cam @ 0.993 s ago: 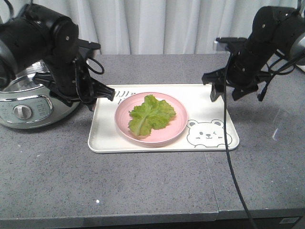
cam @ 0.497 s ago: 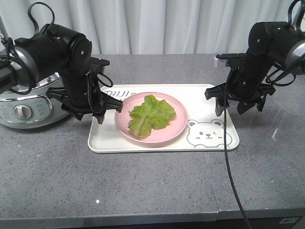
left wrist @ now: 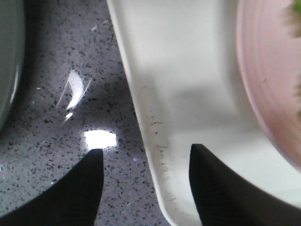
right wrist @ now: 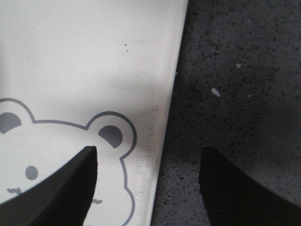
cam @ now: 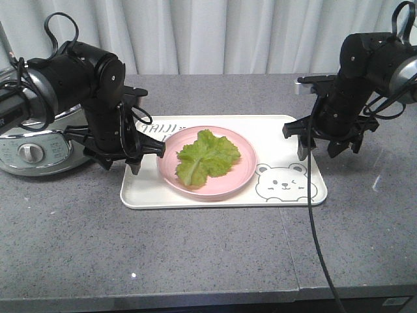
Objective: Transfer vegetables to tray and serve
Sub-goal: 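Lower both grippers and pinch the tray's side edges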
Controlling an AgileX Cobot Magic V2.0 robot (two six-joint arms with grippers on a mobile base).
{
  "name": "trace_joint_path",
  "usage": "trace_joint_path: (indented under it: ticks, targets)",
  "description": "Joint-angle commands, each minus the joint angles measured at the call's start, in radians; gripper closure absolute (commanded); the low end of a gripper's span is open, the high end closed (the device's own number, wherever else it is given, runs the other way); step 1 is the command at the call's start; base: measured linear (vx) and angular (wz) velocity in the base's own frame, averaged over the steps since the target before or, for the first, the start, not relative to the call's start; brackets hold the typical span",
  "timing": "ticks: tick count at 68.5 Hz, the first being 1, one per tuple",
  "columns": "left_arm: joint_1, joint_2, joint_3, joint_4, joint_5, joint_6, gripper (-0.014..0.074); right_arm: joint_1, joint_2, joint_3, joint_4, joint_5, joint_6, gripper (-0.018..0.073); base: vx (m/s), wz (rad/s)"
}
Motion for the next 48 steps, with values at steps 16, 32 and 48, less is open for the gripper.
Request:
trace_joint_path:
  ticks: [16, 32, 48]
  targets:
    - [0.004, -0.021, -0.019, -0.014, 0.011, 0.015, 0.0209, -0.024, -0.053, -0.020, -0.001, 0.041, -0.007, 0.0111, 0.00, 0.00]
    - [0.004, -0.003, -0.019, -0.014, 0.011, 0.016, 0.0209, -0.028, -0.017, -0.020, 0.027, 0.041, -0.016, 0.0112, 0.00, 0.00]
    - [0.004, 0.025, -0.019, -0.030, 0.011, 0.023, 0.0209, -0.028, 0.014, -0.020, 0.043, 0.041, -0.014, 0.0143, 0.00, 0.00]
